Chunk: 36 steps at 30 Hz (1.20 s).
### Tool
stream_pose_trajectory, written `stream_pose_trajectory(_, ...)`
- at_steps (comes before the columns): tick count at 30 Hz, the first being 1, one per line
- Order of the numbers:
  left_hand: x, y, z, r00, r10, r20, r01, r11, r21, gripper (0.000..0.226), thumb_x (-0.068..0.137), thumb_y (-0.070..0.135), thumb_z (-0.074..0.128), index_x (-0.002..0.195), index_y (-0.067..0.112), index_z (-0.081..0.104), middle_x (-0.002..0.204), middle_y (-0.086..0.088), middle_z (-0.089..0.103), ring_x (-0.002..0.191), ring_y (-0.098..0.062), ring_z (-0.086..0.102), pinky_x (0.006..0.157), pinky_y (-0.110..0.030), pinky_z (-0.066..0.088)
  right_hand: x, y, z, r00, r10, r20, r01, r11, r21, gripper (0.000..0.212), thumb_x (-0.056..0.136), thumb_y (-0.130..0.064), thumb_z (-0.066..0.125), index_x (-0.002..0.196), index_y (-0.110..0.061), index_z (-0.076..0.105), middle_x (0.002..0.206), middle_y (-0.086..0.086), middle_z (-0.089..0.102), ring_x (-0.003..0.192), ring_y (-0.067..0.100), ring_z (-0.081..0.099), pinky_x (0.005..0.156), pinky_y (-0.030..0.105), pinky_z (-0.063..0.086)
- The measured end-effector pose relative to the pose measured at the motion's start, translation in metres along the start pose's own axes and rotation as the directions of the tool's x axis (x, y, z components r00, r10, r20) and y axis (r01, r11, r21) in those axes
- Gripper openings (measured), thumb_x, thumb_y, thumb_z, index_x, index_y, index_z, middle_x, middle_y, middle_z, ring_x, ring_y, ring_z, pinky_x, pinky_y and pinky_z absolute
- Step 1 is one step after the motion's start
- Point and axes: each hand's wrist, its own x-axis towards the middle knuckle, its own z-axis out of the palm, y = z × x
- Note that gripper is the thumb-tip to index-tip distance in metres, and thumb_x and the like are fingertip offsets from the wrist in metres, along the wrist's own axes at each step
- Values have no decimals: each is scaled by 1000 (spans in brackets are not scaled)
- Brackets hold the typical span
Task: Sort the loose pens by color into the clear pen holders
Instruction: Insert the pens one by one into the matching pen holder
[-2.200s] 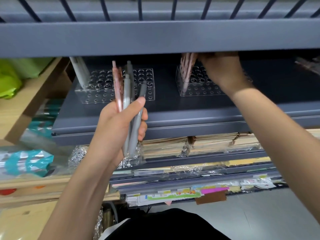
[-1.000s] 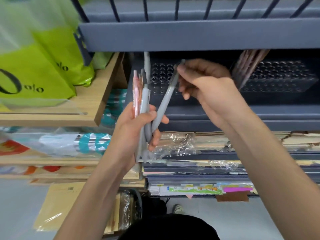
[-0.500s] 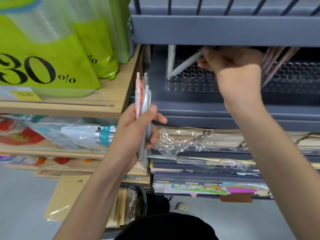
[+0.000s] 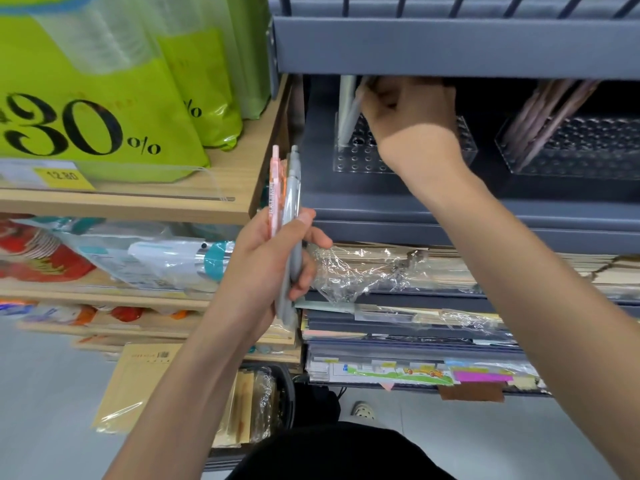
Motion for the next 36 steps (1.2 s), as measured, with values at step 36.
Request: stream_pose_trajectory(36,3,-7,9,995,101,6,-101,994,51,18,97,24,61,105,9,56,86,-10,73,39,-15,48,34,-19,32,-45,15,-16,957,53,283,-176,887,427,23,83,-42,70,74,-21,70,70,-6,71,61,3,60,61,19,49)
